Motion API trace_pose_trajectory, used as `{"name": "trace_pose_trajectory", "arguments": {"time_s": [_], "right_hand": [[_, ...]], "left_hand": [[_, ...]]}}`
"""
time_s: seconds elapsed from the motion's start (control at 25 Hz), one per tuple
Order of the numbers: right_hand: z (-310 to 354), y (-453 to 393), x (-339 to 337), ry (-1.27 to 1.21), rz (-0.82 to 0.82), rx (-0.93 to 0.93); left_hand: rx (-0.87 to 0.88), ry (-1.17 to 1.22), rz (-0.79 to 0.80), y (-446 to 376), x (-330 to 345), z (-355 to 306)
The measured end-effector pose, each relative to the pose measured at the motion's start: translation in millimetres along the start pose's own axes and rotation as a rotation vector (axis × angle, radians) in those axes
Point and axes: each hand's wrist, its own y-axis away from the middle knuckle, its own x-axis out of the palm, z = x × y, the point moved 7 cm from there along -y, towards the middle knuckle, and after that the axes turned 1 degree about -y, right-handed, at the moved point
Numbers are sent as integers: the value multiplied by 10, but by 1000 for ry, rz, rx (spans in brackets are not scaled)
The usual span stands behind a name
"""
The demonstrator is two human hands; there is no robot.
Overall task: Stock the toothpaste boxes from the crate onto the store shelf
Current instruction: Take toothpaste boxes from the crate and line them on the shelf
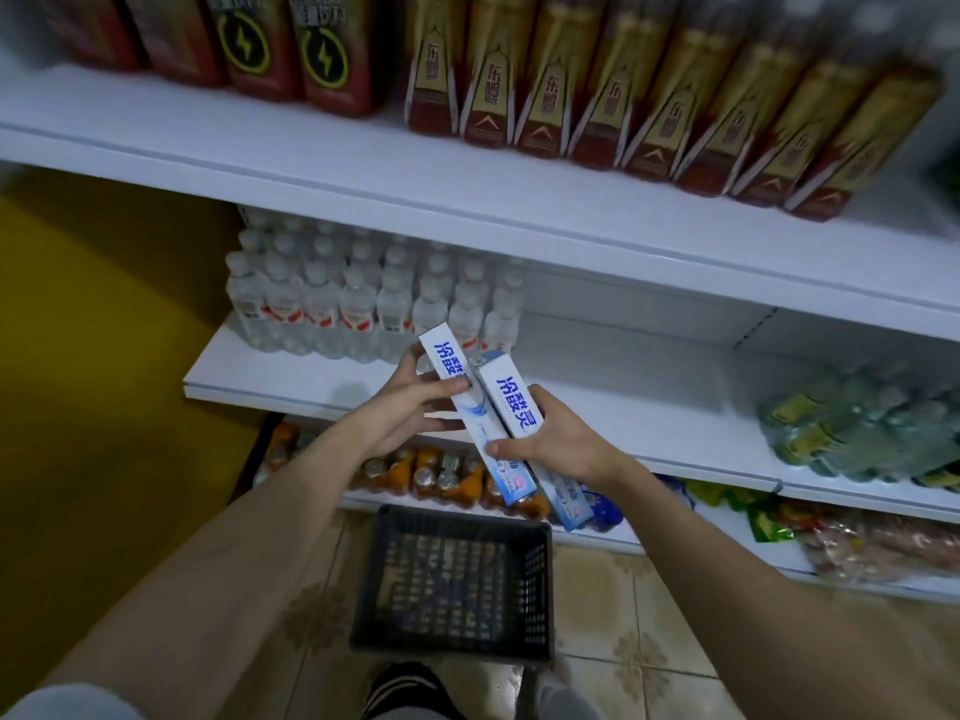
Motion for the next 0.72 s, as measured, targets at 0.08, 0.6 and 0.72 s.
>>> {"name": "trace_pose_trajectory", "arguments": {"time_s": [0.08,0.6,0.72], "right_hand": [[90,77,-220,88,10,-8],[1102,1038,-1314,445,217,-284],[1184,1396,-1705,472,199,-329]], "left_hand": [[-20,4,81,-41,21,-200],[-355,-1213,412,765,1174,-1721],[-396,-1352,385,899,1772,-1800]]}}
